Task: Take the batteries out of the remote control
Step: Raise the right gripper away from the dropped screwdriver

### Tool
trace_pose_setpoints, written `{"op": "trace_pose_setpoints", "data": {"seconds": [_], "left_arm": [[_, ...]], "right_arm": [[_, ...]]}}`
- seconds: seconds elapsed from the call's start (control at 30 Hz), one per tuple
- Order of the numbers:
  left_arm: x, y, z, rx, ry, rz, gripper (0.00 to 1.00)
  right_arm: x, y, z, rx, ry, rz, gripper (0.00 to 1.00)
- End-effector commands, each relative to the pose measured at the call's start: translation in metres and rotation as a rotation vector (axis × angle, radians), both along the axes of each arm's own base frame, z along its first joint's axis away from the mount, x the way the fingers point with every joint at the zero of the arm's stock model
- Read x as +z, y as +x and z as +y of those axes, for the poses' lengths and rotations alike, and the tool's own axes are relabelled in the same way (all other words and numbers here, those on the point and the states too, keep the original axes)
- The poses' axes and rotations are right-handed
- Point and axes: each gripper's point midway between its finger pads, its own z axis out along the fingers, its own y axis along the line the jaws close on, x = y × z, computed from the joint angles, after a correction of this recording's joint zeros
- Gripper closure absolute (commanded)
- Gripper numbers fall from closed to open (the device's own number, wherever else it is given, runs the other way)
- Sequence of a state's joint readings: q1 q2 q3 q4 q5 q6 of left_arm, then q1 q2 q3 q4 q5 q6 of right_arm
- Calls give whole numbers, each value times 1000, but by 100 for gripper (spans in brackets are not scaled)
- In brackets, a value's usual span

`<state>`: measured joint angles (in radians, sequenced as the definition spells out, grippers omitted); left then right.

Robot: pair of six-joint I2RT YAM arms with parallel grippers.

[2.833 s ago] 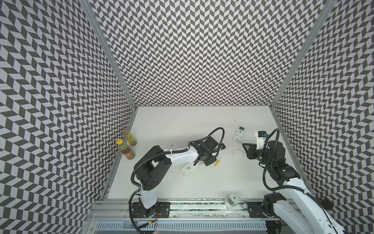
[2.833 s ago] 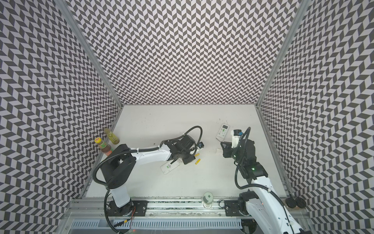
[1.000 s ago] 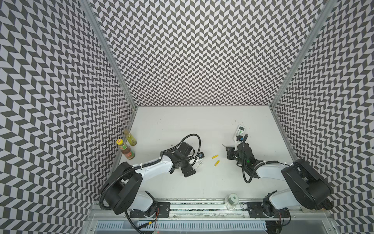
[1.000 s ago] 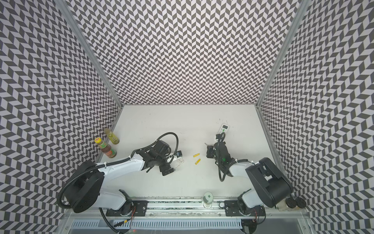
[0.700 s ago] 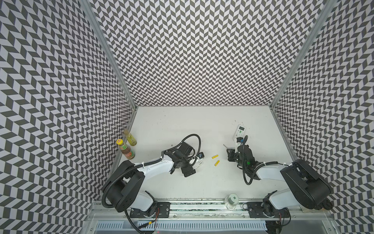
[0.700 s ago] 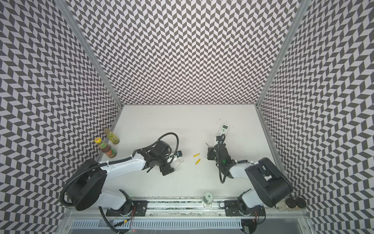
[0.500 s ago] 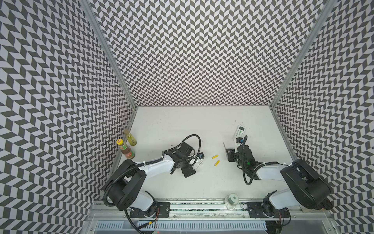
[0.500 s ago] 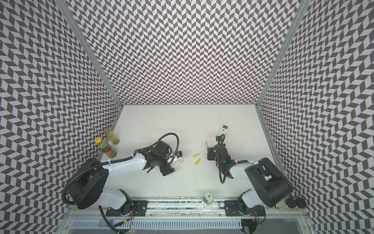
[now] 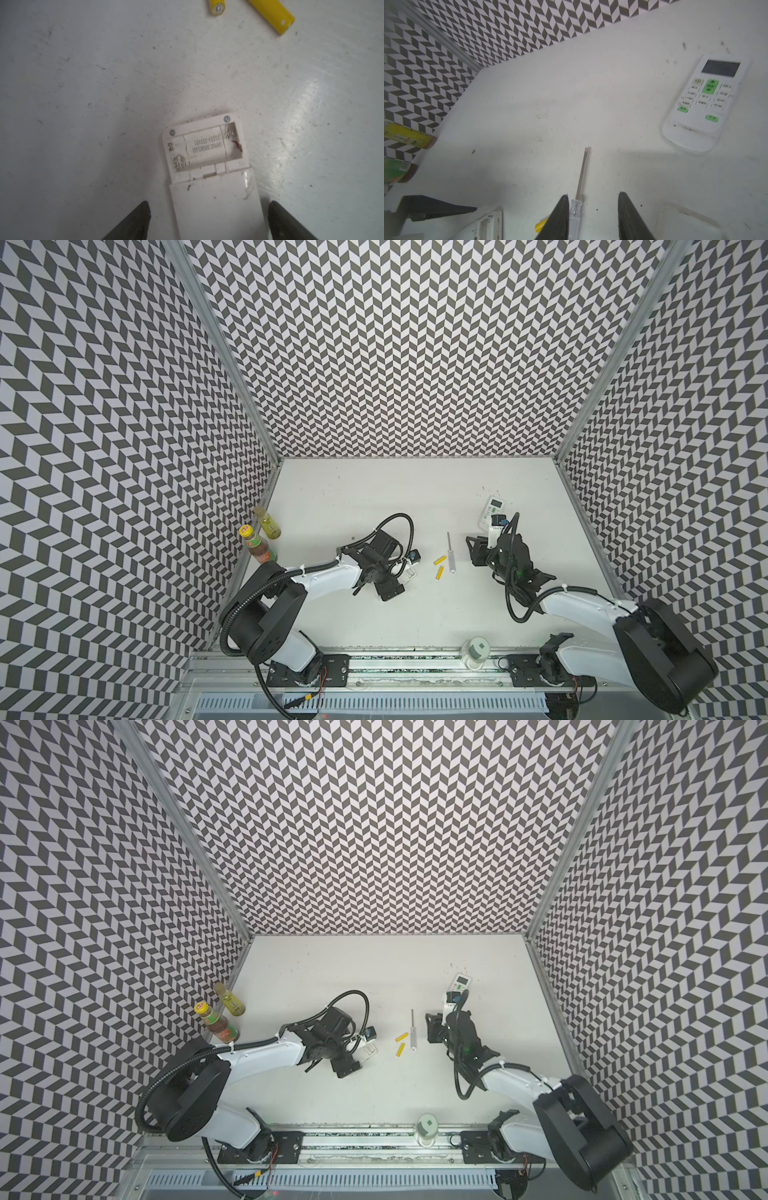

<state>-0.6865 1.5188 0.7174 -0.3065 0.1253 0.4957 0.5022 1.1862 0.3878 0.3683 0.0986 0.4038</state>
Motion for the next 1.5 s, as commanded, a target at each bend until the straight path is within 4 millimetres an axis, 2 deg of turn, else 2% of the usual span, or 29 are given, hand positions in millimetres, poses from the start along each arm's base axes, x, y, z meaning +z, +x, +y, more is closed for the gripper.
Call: {"op": "trace_pose_setpoints", "data": {"seconds": [0.0, 0.1, 0.23, 0.33, 0.43, 0.6, 0.77, 0.87, 0.93, 1.03, 1.13, 1.23, 1.3, 1.47], "left_arm": [[-3, 5, -1, 21, 10, 15, 13], [-3, 6, -2, 31, 6, 15, 15], [-8, 4, -1, 29, 11, 29, 18], [-7, 7, -3, 44, 6, 34, 26], [-10, 5, -2, 43, 5, 39, 29], [-12, 5, -2, 56, 10, 48, 38], [-15, 5, 2, 63, 23, 48, 40], [-11, 9, 2, 80, 10, 36, 43], [-12, 11, 5, 87, 9, 30, 44], [-11, 15, 8, 107, 22, 21, 43], [-11, 16, 10, 125, 17, 20, 31], [-13, 14, 16, 146, 40, 41, 25], [-12, 11, 16, 158, 43, 68, 25], [-10, 2, 11, 170, 2, 129, 34]], "right_arm": [[32, 1, -12, -50, -25, -69, 57], [56, -6, -20, -56, -42, -122, 51], [83, -15, -37, -97, -65, -217, 38], [100, -22, -49, -140, -67, -260, 27], [112, -27, -57, -166, -71, -290, 23], [114, -31, -67, -202, -94, -280, 20], [113, -33, -79, -261, -117, -279, 18], [114, -34, -87, -299, -127, -276, 13], [114, -35, -91, -317, -122, -283, 3], [113, -36, -94, -334, -127, -284, 0], [113, -36, -92, -324, -122, -283, 0], [110, -34, -90, -317, -118, -283, 1], [108, -34, -91, -320, -129, -271, 1], [110, -33, -89, -311, -117, -283, 1]]}}
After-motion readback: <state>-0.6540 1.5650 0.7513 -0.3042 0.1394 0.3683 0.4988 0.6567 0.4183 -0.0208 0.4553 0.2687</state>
